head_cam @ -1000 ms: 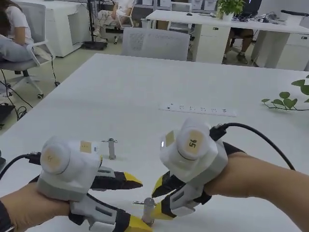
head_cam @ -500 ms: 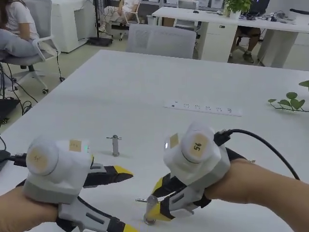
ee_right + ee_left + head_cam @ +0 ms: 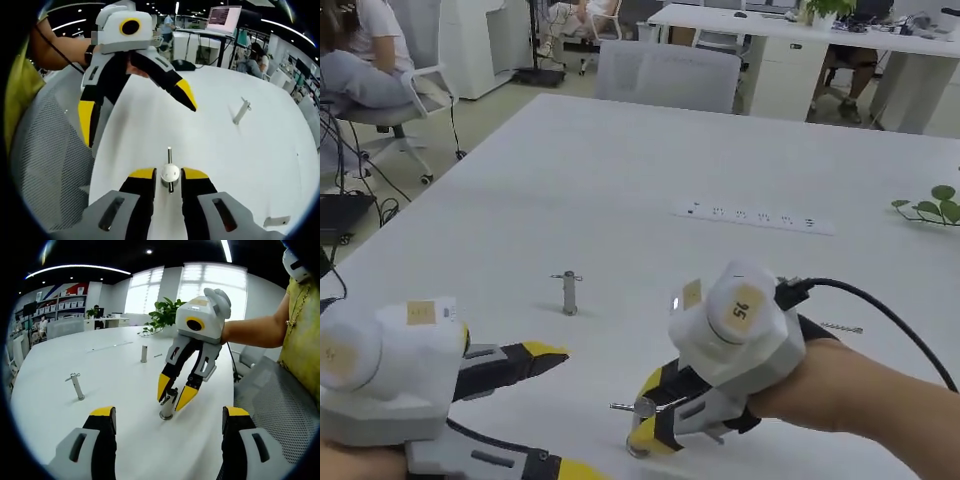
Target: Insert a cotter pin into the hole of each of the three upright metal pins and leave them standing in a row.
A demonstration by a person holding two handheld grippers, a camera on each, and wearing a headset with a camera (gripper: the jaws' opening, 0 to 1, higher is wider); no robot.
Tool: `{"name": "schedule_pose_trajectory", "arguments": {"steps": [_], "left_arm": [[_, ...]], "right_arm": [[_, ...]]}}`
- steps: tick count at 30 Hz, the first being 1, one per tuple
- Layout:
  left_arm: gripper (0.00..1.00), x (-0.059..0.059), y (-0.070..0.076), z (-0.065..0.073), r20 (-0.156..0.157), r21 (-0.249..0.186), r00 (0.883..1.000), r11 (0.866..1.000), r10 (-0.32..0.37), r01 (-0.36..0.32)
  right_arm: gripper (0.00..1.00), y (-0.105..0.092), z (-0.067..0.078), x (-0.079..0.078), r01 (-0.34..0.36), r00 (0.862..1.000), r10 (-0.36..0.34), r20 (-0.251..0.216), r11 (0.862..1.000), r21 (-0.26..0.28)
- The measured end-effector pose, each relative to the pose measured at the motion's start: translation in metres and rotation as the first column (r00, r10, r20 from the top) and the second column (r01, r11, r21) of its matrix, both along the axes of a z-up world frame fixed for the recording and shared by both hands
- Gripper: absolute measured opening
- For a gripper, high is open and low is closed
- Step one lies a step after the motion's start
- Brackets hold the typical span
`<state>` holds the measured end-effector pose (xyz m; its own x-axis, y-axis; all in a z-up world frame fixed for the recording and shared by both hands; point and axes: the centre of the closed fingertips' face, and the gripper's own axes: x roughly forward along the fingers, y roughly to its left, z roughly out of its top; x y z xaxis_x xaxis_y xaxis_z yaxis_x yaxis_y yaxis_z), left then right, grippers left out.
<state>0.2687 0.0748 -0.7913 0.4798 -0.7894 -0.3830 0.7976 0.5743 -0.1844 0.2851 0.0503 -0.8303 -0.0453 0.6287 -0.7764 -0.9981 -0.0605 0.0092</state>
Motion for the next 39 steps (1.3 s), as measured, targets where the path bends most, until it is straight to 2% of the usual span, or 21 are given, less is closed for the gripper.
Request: {"name": "schedule_pose_trajectory", "arguments": {"steps": [2, 5, 19, 26, 28, 30, 34, 39], "left_arm": [[0.87, -0.001, 0.004, 0.001, 0.0, -0.012, 1.0, 1.0, 0.018, -0.018], [0.86, -0.003, 0.007, 0.003, -0.002, -0.029, 0.999, 0.999, 0.044, -0.044], [0.81, -0.007, 0.017, 0.003, -0.014, -0.041, 0.996, 0.995, 0.088, -0.088], [0.79, -0.006, 0.02, 0.003, -0.016, -0.042, 0.996, 0.995, 0.092, -0.092], [0.78, -0.005, 0.02, 0.003, -0.015, -0.041, 0.996, 0.995, 0.091, -0.091], [0.78, -0.005, 0.021, 0.004, -0.015, -0.042, 0.996, 0.995, 0.091, -0.091], [0.77, -0.003, 0.022, 0.004, -0.017, -0.045, 0.996, 0.995, 0.091, -0.091], [0.76, 0.0, 0.023, 0.004, -0.013, -0.048, 0.996, 0.995, 0.091, -0.092]], "right_arm": [[0.2, 0.0, 0.0, 0.002, 0.0, 1.0, 0.0, 0.014, 1.0, 0.004], [0.2, 0.001, 0.001, 0.002, 0.005, 1.0, -0.005, 0.008, 1.0, 0.013], [0.15, 0.004, -0.001, 0.004, -0.008, 1.0, 0.007, 0.028, 0.999, 0.033], [0.13, 0.004, 0.0, 0.009, 0.012, 1.0, -0.012, 0.009, 0.999, 0.039], [0.12, 0.004, 0.0, 0.012, 0.017, 1.0, -0.018, 0.025, 0.999, 0.042], [0.12, 0.003, 0.002, 0.014, 0.025, 1.0, -0.025, -0.004, 0.999, 0.041], [0.12, 0.005, 0.01, 0.028, 0.03, 1.0, -0.03, -0.003, 0.998, 0.048], [0.12, 0.009, 0.023, 0.061, 0.043, 0.999, -0.045, 0.028, 0.998, 0.055]]}}
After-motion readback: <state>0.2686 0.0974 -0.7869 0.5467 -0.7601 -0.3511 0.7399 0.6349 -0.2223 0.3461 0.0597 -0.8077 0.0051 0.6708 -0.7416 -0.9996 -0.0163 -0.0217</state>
